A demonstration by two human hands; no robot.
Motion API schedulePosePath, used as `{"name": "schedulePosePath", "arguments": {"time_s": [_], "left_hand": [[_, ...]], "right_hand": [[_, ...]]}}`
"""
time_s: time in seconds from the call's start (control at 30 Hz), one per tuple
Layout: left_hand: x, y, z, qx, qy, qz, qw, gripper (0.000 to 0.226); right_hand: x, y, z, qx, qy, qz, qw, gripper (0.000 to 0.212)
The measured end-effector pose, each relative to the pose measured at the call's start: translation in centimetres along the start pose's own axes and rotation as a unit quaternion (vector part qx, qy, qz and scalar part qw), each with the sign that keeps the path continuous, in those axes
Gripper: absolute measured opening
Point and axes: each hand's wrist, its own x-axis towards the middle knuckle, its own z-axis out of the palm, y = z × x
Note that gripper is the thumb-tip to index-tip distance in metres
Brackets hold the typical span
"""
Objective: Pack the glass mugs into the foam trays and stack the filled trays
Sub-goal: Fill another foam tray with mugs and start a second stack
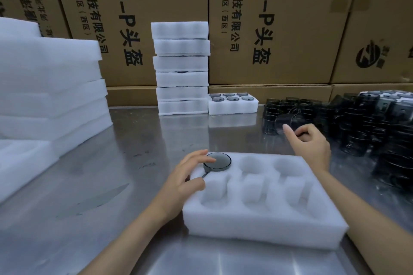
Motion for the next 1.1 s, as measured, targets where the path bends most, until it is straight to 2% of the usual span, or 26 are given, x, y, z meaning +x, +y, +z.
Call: {"name": "schedulePosePath", "arguments": {"time_s": [0.2,0.3,0.4,0.53,0.7,0.77,0.87,0.93,1.0,1.07,1.1], "left_hand": [[0.0,-0.2,-0.1,-0.019,-0.006,-0.001,1.000,0.055],[0.0,-0.2,0.0,-0.021,-0.003,-0.002,1.000,0.055],[0.0,-0.3,0.0,-0.022,0.003,0.001,1.000,0.054],[0.0,-0.3,-0.1,-0.016,0.005,0.002,1.000,0.054],[-0.1,-0.3,-0.1,0.000,0.009,0.002,1.000,0.053],[-0.2,-0.3,-0.2,0.007,0.013,0.002,1.000,0.052],[-0.1,-0.3,-0.1,0.009,0.014,0.002,1.000,0.053],[-0.1,-0.3,-0.1,0.009,0.014,0.001,1.000,0.053],[-0.1,-0.4,-0.1,0.008,0.013,0.001,1.000,0.053],[-0.2,-0.3,-0.2,0.011,0.011,0.003,1.000,0.052],[-0.2,-0.3,-0.2,0.013,0.010,0.004,1.000,0.052]], "right_hand": [[-1.1,-0.8,-3.3,0.076,-0.068,0.030,0.994,0.062],[-1.2,-2.2,-4.8,0.084,-0.093,0.010,0.992,0.061],[-1.7,-4.1,-5.8,0.076,-0.122,-0.064,0.988,0.049],[-3.5,-6.3,-6.3,0.045,-0.187,-0.188,0.963,0.035],[-5.8,-7.6,-6.0,-0.101,-0.273,-0.302,0.908,0.024],[-6.0,-7.6,-6.0,-0.122,-0.283,-0.304,0.902,0.029],[-5.9,-7.4,-5.9,-0.159,-0.275,-0.278,0.907,0.052],[-6.0,-7.3,-5.6,-0.171,-0.273,-0.248,0.914,0.059],[-6.0,-7.1,-5.3,-0.128,-0.283,-0.220,0.925,0.048],[-6.1,-6.8,-5.2,-0.091,-0.310,-0.225,0.919,0.025],[-6.1,-6.7,-5.2,-0.085,-0.328,-0.230,0.912,0.026]]}}
